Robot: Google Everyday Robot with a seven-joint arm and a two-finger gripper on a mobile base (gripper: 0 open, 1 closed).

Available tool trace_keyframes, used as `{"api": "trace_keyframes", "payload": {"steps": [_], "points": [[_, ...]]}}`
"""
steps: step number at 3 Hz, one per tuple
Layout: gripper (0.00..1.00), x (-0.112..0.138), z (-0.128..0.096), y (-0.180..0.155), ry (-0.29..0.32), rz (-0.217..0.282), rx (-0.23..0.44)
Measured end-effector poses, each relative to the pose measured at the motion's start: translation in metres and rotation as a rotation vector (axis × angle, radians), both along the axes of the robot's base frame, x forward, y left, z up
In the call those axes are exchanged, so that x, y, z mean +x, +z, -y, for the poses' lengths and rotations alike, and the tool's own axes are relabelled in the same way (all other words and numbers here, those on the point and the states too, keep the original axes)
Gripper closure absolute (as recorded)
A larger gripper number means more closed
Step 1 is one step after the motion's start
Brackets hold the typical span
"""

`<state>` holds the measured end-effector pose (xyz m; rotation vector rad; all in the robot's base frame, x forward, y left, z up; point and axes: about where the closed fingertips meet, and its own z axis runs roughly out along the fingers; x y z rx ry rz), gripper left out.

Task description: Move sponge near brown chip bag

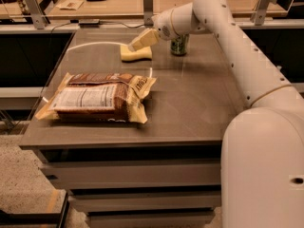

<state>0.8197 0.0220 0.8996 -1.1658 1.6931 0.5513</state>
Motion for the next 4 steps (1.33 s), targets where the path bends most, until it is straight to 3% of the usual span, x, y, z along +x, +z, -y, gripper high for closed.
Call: {"api": "trace_keyframes", "payload": {"steps": [3, 4], "points": [[0.0, -0.01, 0.001, -0.05, -0.073, -0.092, 0.0], [0.19, -0.012, -0.008, -0.064, -0.059, -0.108, 0.007]]}}
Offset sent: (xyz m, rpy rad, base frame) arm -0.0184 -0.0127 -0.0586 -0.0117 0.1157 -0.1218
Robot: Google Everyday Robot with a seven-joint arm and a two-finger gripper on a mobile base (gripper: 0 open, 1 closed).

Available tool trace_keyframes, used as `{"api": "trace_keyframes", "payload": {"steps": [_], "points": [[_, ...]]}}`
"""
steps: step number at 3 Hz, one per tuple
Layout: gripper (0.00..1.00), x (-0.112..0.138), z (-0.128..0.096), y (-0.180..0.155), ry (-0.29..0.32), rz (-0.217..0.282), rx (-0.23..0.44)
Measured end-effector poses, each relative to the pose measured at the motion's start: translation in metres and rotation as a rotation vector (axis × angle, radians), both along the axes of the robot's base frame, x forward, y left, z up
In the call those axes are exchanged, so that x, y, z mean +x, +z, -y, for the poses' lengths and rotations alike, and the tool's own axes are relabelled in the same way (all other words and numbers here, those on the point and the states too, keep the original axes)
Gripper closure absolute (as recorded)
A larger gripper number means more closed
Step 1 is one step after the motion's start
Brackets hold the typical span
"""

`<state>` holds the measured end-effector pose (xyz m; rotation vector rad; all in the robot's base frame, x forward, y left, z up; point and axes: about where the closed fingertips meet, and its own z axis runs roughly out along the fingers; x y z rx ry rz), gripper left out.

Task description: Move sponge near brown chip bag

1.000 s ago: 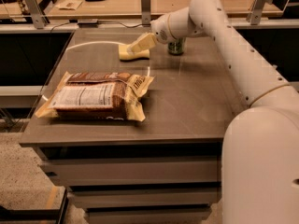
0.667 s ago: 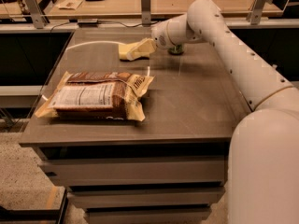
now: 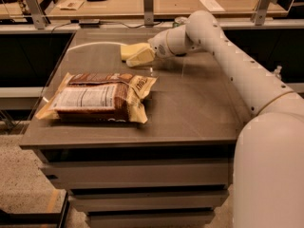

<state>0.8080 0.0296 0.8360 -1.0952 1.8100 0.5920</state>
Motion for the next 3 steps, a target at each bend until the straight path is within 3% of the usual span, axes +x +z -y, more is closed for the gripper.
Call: {"api": "trace_keyframes", "payload": {"steps": [1, 2, 3], "points": [[0.4, -0.003, -0.008, -0.006, 0.026, -0.001, 0.033], [0.65, 0.001, -0.021, 0.006, 0.062, 0.039, 0.079], [0.88, 0.002, -0.021, 0.021, 0.033, 0.049, 0.076]]}}
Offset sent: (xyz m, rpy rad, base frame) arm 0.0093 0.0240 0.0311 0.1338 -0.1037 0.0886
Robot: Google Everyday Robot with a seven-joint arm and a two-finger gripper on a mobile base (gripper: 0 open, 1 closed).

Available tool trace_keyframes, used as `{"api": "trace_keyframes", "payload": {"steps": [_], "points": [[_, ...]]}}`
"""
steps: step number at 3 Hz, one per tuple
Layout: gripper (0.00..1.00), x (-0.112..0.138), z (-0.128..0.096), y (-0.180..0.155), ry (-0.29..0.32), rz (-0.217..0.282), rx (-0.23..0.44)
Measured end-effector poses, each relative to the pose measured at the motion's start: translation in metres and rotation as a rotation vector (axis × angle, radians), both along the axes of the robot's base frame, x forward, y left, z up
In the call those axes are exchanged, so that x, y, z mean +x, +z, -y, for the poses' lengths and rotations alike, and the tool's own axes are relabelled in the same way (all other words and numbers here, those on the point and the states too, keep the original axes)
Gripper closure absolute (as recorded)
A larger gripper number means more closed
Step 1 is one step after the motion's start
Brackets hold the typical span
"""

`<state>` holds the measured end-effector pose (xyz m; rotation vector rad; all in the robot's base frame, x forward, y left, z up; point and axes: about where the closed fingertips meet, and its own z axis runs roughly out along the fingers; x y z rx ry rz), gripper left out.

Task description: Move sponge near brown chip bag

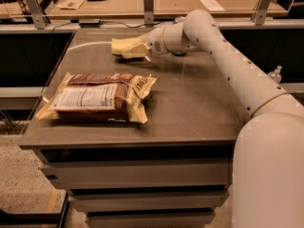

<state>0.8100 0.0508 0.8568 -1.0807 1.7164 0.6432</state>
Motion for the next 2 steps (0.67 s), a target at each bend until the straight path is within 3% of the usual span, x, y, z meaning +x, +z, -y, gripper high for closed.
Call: {"api": "trace_keyframes", "payload": {"steps": [1, 2], "points": [[1.0, -0.018, 0.006, 0.016, -0.02, -0.034, -0.04], [1.0, -0.047, 0.016, 0.033, -0.015, -0.061, -0.082]]}}
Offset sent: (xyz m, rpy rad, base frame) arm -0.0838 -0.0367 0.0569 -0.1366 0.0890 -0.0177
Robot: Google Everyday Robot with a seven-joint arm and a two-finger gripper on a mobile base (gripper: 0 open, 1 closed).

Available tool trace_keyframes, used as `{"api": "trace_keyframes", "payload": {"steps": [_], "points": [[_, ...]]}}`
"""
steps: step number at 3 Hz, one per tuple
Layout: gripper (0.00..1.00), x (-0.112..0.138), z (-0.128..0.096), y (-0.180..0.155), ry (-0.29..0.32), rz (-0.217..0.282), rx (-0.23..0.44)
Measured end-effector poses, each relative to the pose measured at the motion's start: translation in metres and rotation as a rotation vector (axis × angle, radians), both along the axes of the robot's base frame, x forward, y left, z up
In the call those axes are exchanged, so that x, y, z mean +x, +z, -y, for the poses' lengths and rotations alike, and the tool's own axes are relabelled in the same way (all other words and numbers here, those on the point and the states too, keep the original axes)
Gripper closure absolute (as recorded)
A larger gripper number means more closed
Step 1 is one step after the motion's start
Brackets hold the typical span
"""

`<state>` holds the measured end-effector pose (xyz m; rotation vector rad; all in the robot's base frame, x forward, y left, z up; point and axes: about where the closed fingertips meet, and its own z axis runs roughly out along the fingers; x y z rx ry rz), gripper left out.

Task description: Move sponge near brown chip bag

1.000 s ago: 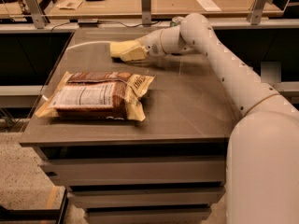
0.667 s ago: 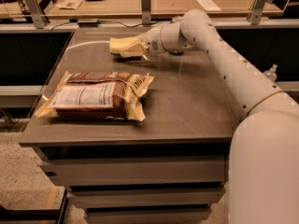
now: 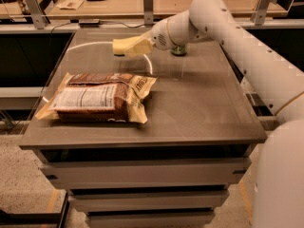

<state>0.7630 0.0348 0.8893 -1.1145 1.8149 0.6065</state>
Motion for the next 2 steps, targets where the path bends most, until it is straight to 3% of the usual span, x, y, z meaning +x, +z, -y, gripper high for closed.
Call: {"api": "trace_keyframes", "payload": {"steps": [1, 2], "points": [[1.0, -0.036, 0.005, 0.013, -0.006, -0.022, -0.02], [1.0, -0.077, 0.002, 0.013, -0.013, -0.07, 0.003]]}}
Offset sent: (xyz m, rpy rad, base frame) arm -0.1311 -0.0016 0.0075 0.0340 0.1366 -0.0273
